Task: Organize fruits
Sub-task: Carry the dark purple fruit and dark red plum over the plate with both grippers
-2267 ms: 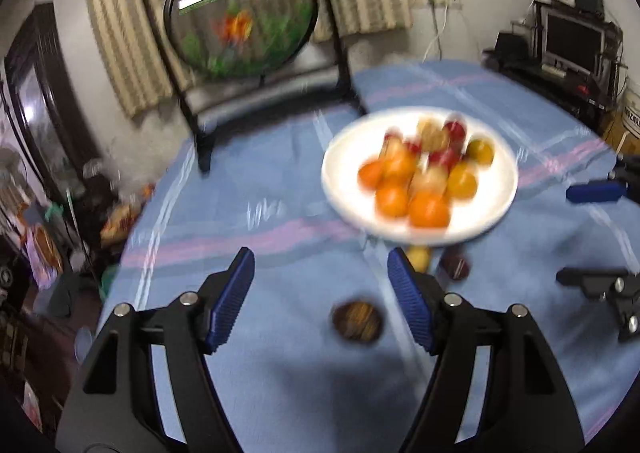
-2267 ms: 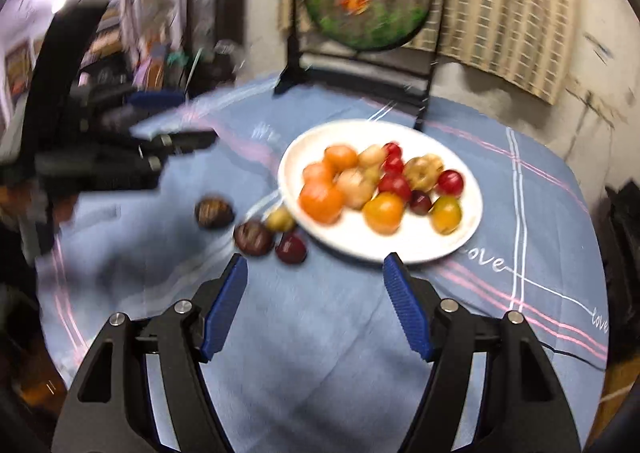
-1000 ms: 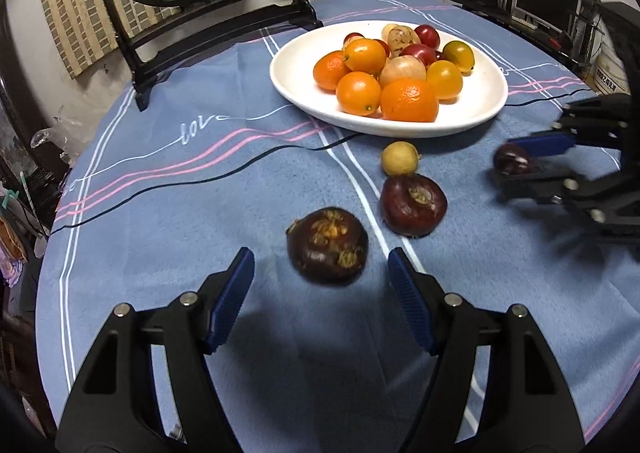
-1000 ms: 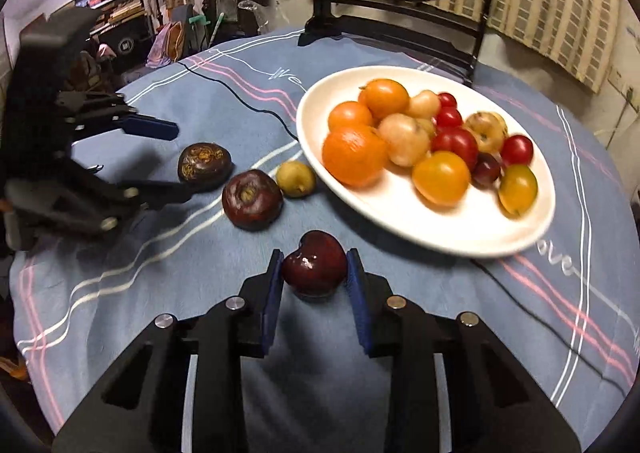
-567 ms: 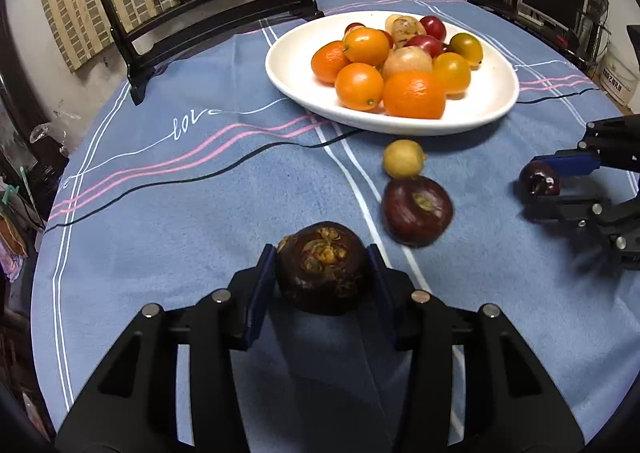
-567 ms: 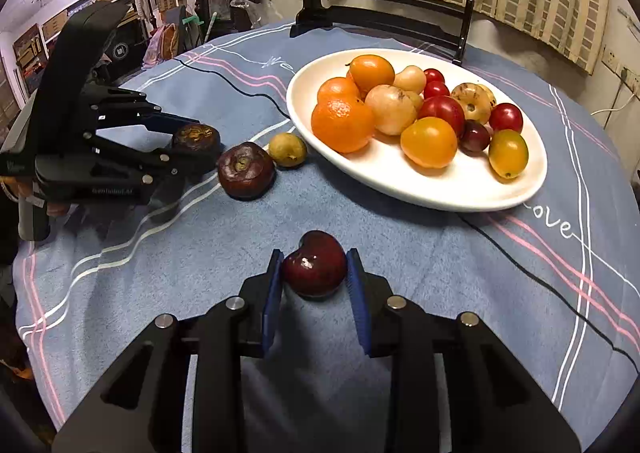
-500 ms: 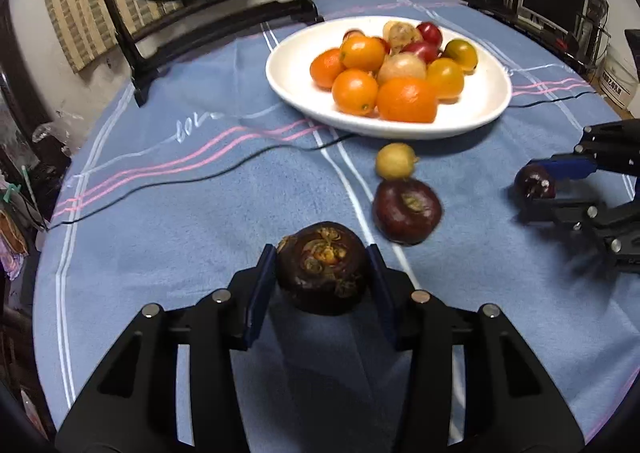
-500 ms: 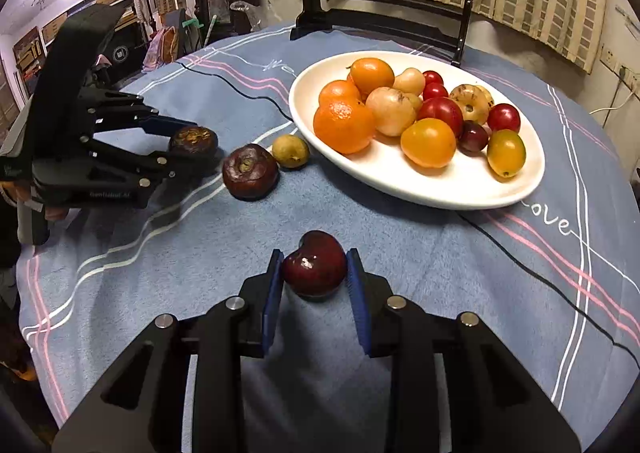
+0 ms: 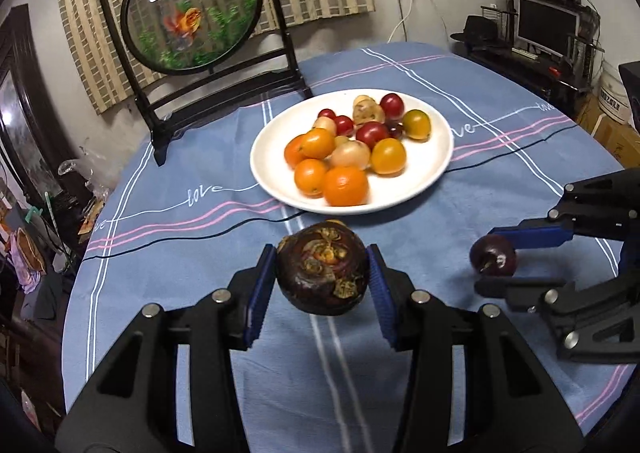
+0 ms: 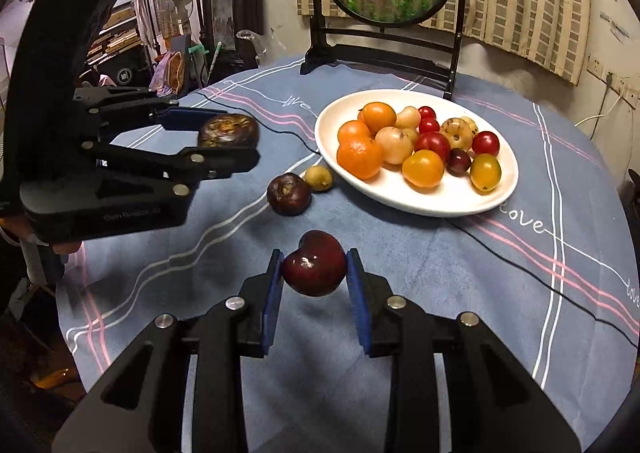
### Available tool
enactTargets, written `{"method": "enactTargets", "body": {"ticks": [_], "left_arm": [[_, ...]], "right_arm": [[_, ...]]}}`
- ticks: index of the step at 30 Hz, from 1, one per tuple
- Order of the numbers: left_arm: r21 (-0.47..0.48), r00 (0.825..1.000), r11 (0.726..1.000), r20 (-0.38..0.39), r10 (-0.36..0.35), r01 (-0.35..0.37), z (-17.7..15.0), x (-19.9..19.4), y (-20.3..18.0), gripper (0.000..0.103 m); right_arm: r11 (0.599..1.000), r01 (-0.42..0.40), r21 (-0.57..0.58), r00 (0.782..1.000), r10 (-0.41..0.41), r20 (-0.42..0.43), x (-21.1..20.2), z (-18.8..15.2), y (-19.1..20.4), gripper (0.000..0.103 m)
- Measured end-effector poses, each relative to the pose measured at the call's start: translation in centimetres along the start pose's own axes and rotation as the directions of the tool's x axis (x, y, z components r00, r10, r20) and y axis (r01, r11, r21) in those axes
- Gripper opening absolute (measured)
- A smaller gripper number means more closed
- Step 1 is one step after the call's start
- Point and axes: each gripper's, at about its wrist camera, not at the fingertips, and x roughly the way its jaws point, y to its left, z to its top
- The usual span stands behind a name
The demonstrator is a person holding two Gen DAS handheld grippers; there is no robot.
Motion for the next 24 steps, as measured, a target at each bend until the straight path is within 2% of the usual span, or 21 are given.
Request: {"method": "enactTargets", "body": {"ticks": [10, 24], "left_arm": [[0.017, 1.0, 1.0, -0.012, -0.005, 0.005, 0.0, 0.4, -1.6, 0.046], [0.012, 0.999, 1.0, -0.035, -0.012, 0.012, 0.4, 2.1, -1.6, 0.046]], "right_arm": [[1.0, -0.014, 0.018, 1.0, 0.014, -0.01, -0.2, -1.2, -0.1, 0.032], [0.999, -0.034, 0.039, 0.999, 0.035, -0.027, 0.8, -1.5, -0.8, 0.032]]}}
